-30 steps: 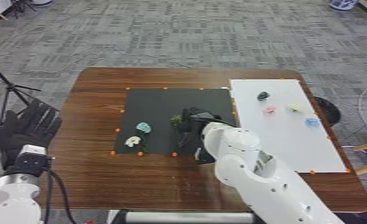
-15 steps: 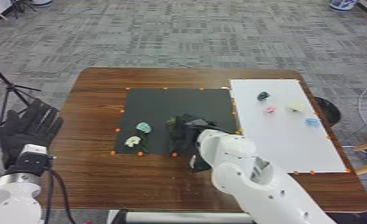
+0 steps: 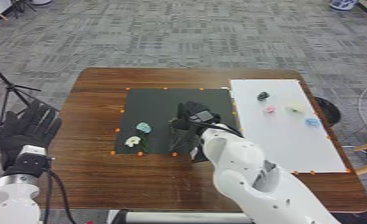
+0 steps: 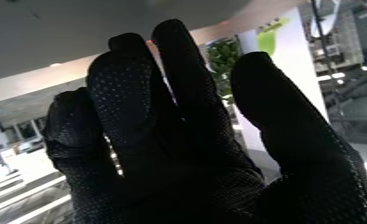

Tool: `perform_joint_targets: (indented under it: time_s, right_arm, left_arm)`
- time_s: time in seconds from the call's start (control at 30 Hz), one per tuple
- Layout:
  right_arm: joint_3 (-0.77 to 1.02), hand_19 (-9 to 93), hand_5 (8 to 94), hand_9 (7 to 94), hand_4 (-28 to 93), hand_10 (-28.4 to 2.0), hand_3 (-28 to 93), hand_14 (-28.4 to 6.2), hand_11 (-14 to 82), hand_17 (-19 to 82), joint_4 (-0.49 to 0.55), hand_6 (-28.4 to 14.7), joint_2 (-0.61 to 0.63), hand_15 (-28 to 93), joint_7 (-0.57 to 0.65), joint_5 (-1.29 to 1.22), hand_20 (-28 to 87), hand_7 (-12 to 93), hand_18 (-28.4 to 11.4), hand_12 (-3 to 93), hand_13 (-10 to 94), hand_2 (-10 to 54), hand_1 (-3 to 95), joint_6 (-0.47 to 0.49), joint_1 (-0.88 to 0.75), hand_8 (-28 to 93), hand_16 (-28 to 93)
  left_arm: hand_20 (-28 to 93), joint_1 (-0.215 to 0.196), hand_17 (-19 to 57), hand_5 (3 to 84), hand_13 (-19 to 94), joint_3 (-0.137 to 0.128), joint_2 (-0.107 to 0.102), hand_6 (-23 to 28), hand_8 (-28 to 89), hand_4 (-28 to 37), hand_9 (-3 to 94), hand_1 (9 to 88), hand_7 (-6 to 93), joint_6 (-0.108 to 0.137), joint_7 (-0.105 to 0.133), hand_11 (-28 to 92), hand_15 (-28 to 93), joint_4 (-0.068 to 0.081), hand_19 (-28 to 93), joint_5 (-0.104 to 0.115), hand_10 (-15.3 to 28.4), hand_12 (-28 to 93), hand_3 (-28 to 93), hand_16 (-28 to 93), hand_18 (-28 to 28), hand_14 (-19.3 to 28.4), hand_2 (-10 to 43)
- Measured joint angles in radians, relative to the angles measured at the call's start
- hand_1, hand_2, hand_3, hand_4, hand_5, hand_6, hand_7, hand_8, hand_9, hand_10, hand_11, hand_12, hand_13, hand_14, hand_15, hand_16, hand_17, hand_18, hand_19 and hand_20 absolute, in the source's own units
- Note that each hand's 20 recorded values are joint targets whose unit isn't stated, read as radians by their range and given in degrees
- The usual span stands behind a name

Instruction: Arrange flowers

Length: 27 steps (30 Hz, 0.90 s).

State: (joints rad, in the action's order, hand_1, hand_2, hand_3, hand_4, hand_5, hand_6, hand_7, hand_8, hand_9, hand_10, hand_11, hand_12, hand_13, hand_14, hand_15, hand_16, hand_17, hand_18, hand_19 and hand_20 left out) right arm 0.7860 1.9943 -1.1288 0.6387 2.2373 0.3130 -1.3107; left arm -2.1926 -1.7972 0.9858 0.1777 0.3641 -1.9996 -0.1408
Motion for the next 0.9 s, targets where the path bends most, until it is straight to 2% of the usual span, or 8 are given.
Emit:
perform_joint_targets:
  time_s: [0.2,0.63,0.9]
  right_arm:
    - [0.094,89,62.8,59.9,-15,-19.1,78,-15.7,14.5,36,0.006,-8.2,-0.016,72,-0.138,-0.277,40,10,-27.4,14.6,64,17.8,29.8,0.098,-0.025,-9,29]
    - [0.092,88,60.8,56.2,-15,-17.7,79,-16.3,11.6,35,0.002,-8.1,-0.051,71,-0.111,-0.299,42,8,-27.7,12.7,63,19.6,28.5,0.247,-0.041,-9,28]
    - [0.09,87,59.9,55.2,-15,-17.7,79,-16.3,11.9,35,-0.05,-8.2,-0.07,71,-0.106,-0.298,42,8,-27.6,12.0,63,19.2,28.6,0.258,-0.048,-9,28]
  left_arm:
    - [11,0.006,-5.8,38.6,20,0.005,0.0,6.6,-9,-28.3,29.0,23.5,10.5,0.0,-0.003,16,18,0.002,23,0.0,12.6,9,67,-4,10.5,11.2,18.5]
    - [11,0.013,-5.7,38.6,20,0.009,-0.005,6.7,-9,-28.3,29.0,23.5,10.5,0.0,-0.004,16,18,0.005,22,0.0,12.7,9,67,-4,10.5,11.1,18.5]
    - [11,0.011,-5.7,38.6,20,0.009,-0.005,6.7,-9,-28.3,29.0,23.5,10.5,0.0,-0.004,16,18,0.004,22,0.0,12.6,9,67,-4,10.5,10.9,18.5]
